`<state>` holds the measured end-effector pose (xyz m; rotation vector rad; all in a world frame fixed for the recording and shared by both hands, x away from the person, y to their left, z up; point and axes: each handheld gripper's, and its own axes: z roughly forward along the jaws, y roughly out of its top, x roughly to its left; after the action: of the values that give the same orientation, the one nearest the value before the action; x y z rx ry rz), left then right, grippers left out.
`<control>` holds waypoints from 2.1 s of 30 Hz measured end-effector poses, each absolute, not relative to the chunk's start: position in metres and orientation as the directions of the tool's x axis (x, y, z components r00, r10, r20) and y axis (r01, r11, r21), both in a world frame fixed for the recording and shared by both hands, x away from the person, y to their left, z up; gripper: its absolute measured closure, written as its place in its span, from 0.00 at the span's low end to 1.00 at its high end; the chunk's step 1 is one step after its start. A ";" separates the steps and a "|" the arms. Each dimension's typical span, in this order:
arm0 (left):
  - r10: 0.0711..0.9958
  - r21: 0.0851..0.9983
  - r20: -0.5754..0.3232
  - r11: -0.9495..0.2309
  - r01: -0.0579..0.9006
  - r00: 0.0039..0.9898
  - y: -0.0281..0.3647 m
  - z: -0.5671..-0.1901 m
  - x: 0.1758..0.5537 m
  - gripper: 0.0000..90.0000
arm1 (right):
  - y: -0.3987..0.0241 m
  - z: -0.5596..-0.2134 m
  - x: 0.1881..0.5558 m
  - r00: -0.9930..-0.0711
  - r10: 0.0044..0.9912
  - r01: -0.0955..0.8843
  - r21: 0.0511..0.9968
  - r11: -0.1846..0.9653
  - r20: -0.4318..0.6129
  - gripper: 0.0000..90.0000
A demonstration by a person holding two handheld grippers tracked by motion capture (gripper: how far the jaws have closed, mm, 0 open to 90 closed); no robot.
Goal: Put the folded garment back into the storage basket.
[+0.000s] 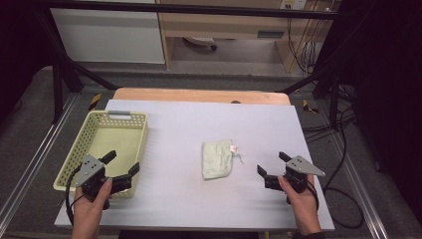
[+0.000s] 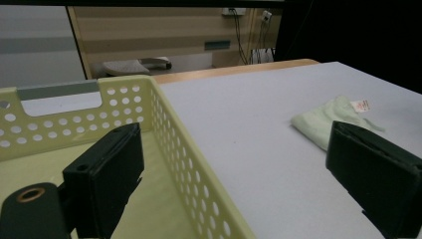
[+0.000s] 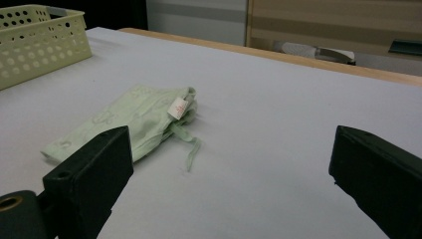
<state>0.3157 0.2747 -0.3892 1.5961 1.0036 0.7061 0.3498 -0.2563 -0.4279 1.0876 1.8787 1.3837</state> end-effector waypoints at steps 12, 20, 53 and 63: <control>0.846 0.972 -0.024 -0.106 0.212 0.533 0.254 -0.387 0.309 0.08 | -0.257 -0.429 0.348 -0.503 0.863 0.331 0.932 0.146 0.043 0.04; 0.811 0.977 -0.026 -0.103 0.186 0.585 0.232 -0.383 0.301 0.08 | -0.252 -0.429 0.350 -0.501 0.865 0.351 0.922 0.160 0.041 0.04; 0.683 0.874 -0.007 -0.352 0.336 0.731 0.116 -0.414 0.368 0.16 | -0.240 -0.427 0.344 -0.515 0.857 0.374 0.905 0.204 0.020 0.03; 0.650 0.805 0.023 -0.462 0.371 0.760 0.099 -0.435 0.373 0.22 | -0.239 -0.427 0.346 -0.515 0.856 0.384 0.901 0.200 0.029 0.04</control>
<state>0.3730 0.0994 -0.4349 2.1026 0.7622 0.4161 0.3456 -0.2385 -0.4266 1.1512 1.9935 1.2782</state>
